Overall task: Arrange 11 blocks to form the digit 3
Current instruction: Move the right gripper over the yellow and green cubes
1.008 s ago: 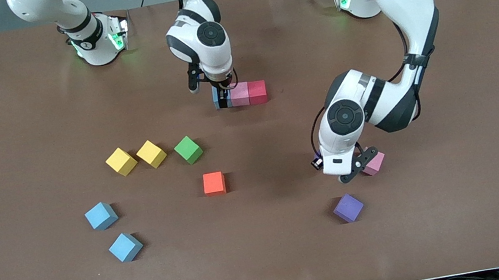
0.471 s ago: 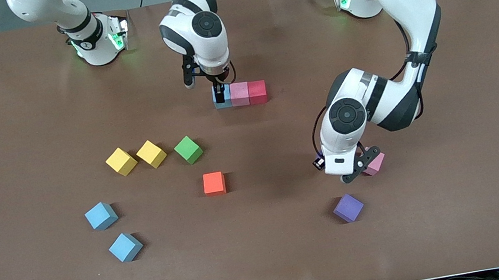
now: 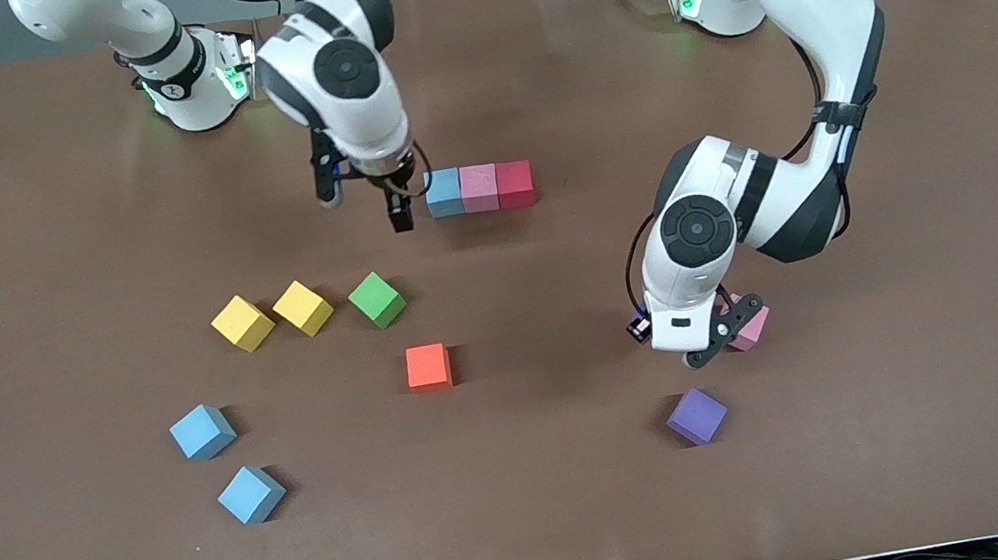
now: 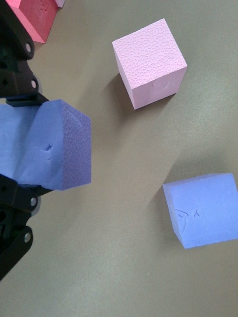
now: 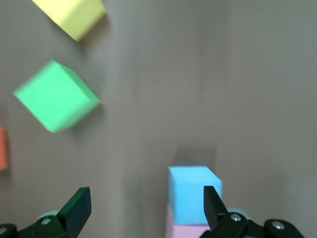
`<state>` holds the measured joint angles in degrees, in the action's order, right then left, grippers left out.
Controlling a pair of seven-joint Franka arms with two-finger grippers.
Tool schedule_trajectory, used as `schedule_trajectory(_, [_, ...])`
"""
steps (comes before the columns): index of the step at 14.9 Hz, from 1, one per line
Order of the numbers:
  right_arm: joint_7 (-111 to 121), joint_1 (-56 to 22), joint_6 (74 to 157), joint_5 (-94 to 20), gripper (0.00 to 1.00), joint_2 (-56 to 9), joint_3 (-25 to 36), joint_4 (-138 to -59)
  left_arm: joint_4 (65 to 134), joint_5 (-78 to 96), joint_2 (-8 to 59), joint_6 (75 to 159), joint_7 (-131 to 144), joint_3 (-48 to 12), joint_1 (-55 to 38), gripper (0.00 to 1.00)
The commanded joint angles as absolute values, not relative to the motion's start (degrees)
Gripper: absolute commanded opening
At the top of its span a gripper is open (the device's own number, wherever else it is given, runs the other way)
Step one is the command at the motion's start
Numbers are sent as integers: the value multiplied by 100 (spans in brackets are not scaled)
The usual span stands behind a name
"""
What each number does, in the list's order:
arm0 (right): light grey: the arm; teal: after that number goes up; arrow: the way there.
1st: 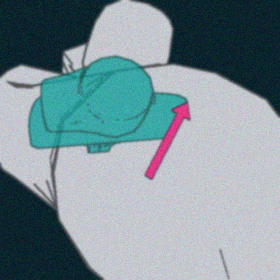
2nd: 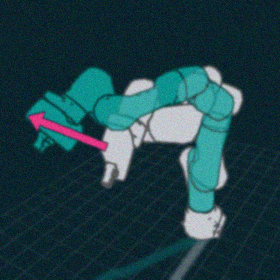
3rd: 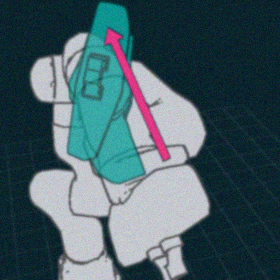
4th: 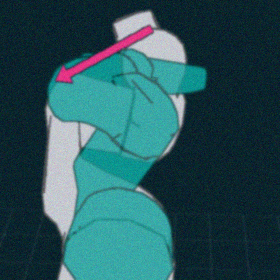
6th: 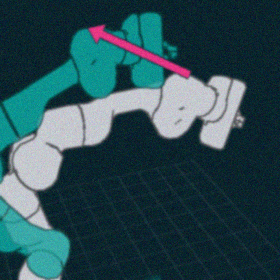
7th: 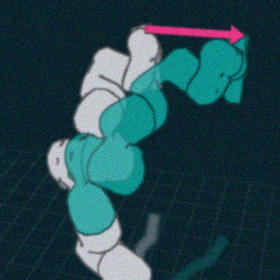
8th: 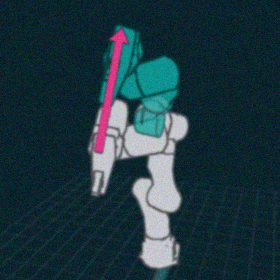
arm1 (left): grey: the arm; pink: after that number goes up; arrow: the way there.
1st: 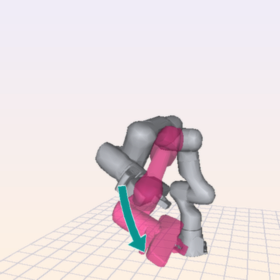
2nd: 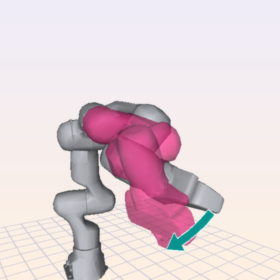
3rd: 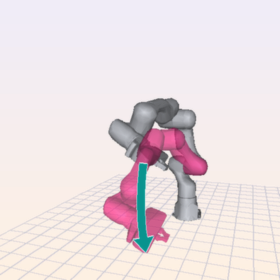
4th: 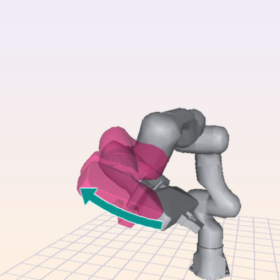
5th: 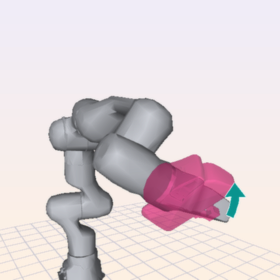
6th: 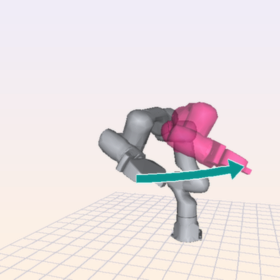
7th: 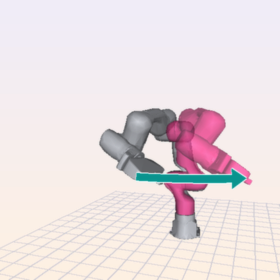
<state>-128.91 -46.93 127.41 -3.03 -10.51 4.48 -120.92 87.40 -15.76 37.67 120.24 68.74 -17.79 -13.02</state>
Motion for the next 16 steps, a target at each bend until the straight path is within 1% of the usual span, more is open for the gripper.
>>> schedule_trajectory(1, [-11878,-3958,12744,-255,100,-975,369,-12077,8736,-1573,3683,11918,6759,-1775,-1283,41])
schedule_trajectory(3, [-10964,-3483,12753,-255,100,-993,369,-11928,8667,-1547,3683,11918,6759,-1775,-1257,41])
schedule_trajectory(7, [-9408,-2779,12753,-150,100,-1151,369,-11585,8604,-1529,3744,11918,6759,-1784,-1222,41])
schedule_trajectory(9, [-8905,-2541,12762,165,100,-1221,369,-11558,8613,-1538,3762,11918,6759,-1784,-1230,41])
schedule_trajectory(12, [-8212,-2391,12771,693,100,-1380,369,-11514,8605,-1538,3770,11918,6759,-1784,-1239,41])
schedule_trajectory(16, [-6894,-1961,12771,703,100,-1371,360,-11505,8613,-1529,3771,11918,6759,-1784,-1239,41])
